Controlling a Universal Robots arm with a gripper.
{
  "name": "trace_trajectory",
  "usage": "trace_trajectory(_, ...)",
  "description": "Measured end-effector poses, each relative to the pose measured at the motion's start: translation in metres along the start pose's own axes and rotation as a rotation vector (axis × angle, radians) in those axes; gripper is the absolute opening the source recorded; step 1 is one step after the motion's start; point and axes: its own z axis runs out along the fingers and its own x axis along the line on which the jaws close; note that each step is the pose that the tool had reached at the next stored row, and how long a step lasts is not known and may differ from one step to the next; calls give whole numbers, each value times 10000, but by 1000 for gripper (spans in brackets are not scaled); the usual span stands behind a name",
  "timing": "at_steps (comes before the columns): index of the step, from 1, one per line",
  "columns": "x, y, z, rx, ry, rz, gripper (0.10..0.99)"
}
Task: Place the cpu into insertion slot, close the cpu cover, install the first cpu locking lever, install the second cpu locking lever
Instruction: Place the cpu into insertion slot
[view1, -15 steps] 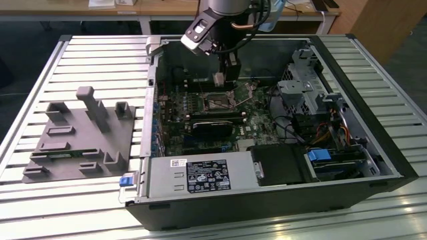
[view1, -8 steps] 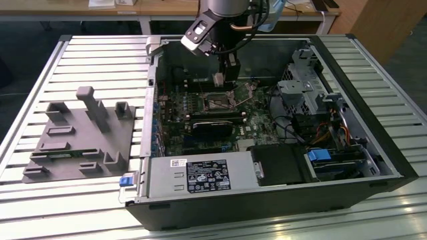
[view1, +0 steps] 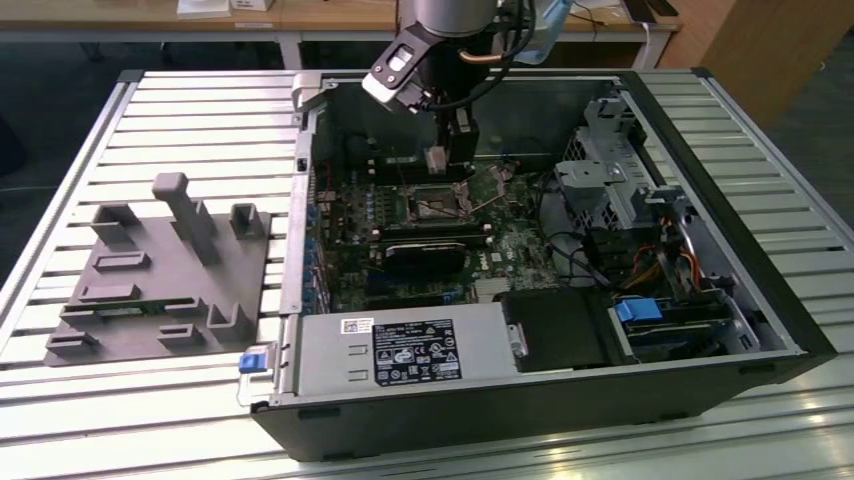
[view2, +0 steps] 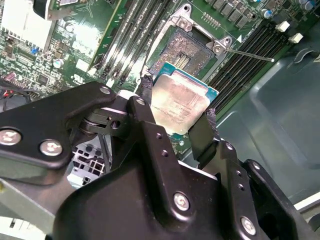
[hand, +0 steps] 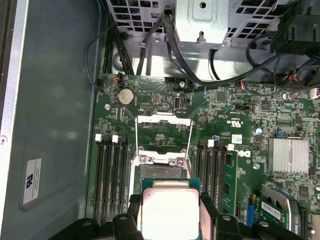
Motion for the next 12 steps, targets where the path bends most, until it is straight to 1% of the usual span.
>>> trace_trajectory(4,32,-1,26,0,-3,-1,541)
trace_trajectory(12,127,-1,73,0,-7,0,541)
